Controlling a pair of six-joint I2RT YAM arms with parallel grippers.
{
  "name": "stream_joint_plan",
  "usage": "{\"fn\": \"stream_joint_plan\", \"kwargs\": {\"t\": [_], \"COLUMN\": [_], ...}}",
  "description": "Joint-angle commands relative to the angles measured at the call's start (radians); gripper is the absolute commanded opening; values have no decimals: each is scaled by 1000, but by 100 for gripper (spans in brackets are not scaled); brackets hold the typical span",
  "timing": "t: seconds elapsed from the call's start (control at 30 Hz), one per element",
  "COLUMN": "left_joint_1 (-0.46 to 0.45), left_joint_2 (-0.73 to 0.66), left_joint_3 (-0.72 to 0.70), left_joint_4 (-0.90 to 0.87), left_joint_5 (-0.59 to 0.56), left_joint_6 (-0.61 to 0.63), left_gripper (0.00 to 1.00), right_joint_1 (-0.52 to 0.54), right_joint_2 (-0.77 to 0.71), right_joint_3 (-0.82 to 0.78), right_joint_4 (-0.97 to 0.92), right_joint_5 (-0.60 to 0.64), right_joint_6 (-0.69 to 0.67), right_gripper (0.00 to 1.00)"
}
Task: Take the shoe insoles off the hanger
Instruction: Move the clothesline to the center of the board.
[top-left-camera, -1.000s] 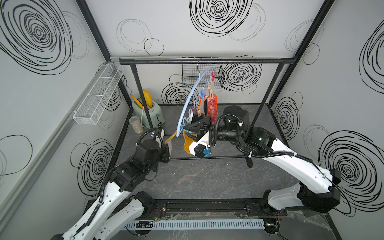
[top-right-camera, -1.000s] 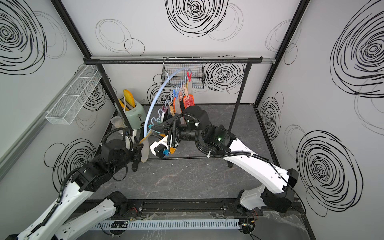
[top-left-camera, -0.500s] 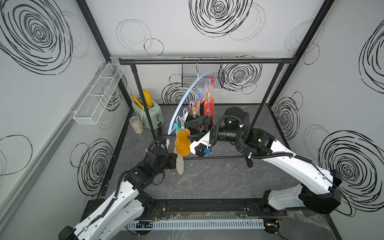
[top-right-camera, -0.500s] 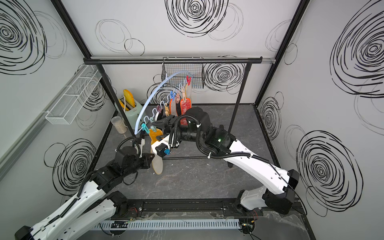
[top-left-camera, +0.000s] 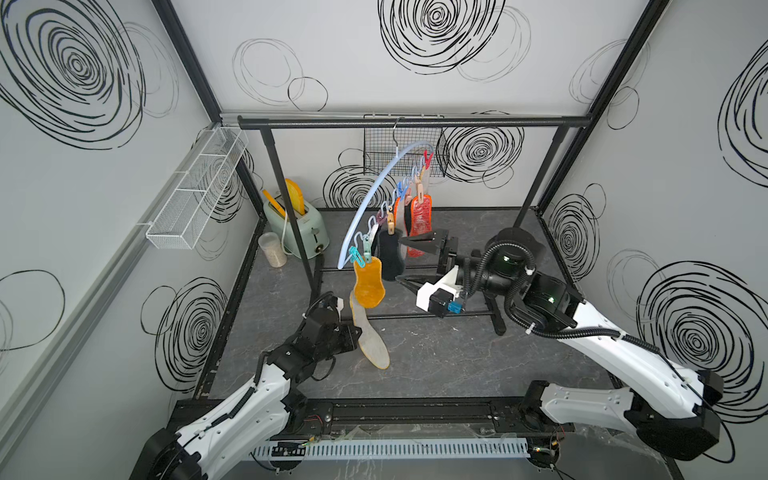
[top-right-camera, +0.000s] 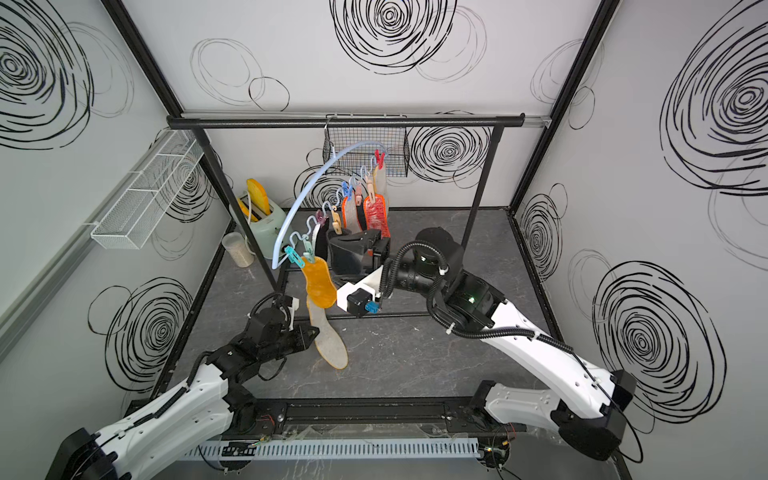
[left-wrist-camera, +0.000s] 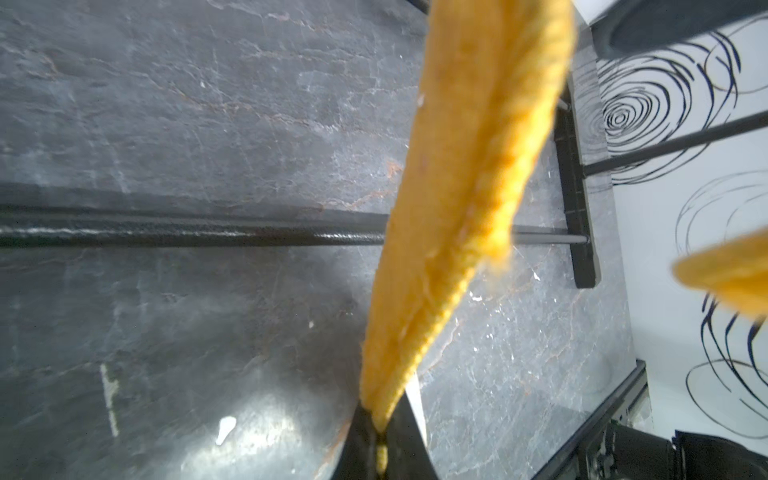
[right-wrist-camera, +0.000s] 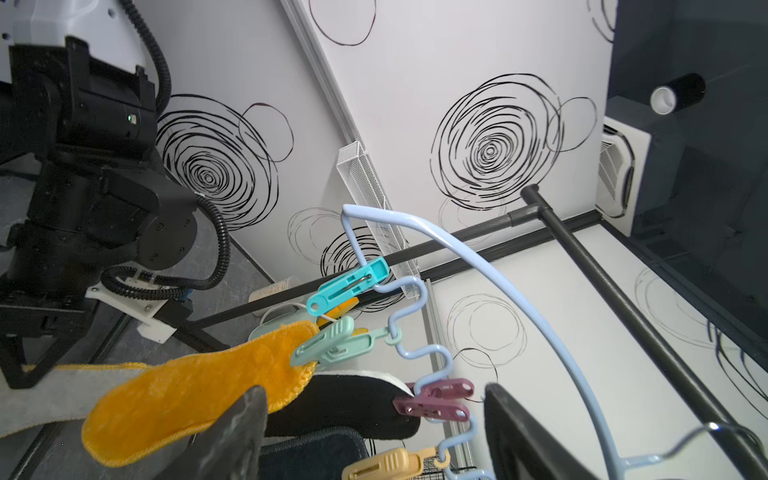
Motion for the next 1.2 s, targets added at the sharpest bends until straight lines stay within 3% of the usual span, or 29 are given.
{"fn": "stream_joint_plan", "kwargs": {"t": [0.0,0.2,0.33,0.5,0.57,0.73,0.97,1.17], "left_joint_1": [46,114,122,139,143,157,180,198], "left_joint_2": [78,228,295,395,429,481,580,669], "left_joint_3": [-36,-59,-60,-40,-16,37,105,158], "left_joint_4": [171,340,396,486,491,489,511,541], "left_joint_5": [-11,42,10,50,55,64,91,117], "left_joint_6": [-22,-3,18,15,26,56,81,86], "left_gripper": [0,0,0,0,0,0,0,0], "right_joint_1": [-9,-10,-10,-15,-19,-90,-374,-477], "right_joint_2": [-117,-405,-495,-474,-481,-451,-376,-235], "right_joint_3": [-128,-529,-666,-724,-828,-951,-1044,-1046], "right_joint_4": [159,357,407,463,578,560,533,500], "right_joint_5": [-27,17,50,286,434,577,386,356], "right_joint_6": [157,372,490,725,915,1158,1433,1511], "right_gripper": [83,84,83,86,83,79,73,69]}}
